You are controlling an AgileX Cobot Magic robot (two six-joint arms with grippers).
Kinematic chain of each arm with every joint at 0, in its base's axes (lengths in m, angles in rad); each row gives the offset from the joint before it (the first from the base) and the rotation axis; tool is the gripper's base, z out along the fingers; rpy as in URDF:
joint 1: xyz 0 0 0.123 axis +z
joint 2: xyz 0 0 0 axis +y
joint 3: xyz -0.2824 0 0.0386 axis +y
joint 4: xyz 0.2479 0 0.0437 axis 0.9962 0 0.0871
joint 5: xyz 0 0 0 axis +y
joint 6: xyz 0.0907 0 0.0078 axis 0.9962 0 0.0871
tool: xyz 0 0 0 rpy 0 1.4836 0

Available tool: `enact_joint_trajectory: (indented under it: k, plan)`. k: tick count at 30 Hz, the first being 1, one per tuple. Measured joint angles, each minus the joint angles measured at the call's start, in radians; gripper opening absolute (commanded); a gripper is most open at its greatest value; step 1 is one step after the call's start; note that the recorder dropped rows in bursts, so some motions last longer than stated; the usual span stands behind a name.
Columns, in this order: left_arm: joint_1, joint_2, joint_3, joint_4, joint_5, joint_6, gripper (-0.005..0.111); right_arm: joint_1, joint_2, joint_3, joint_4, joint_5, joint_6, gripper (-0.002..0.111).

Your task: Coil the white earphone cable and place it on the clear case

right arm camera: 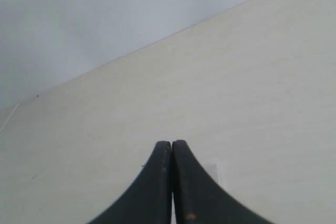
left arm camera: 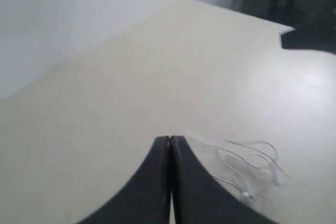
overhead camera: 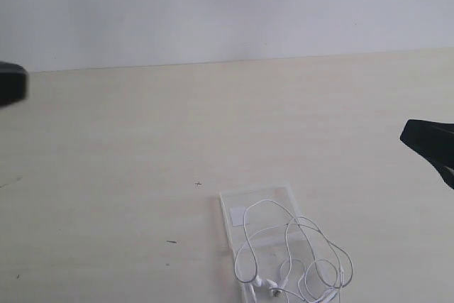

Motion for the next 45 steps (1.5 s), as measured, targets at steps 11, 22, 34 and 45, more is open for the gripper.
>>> enact_joint_trajectory:
  k: [11, 22, 34, 45]
  plan:
    - [0.382, -0.386, 0.146, 0.037, -0.031, 0.002, 0.0, 0.0, 0.0, 0.0, 0.0, 0.0, 0.0, 0.0]
    - [0.36, -0.593, 0.405, 0.023, -0.351, 0.002, 0.0, 0.0, 0.0, 0.0, 0.0, 0.0, 0.0, 0.0]
    - [0.358, -0.639, 0.656, 0.023, -0.54, 0.004, 0.0, 0.0, 0.0, 0.0, 0.0, 0.0, 0.0, 0.0]
    - [0.358, -0.639, 0.675, 0.051, -0.548, 0.067, 0.0, 0.0, 0.0, 0.0, 0.0, 0.0, 0.0, 0.0]
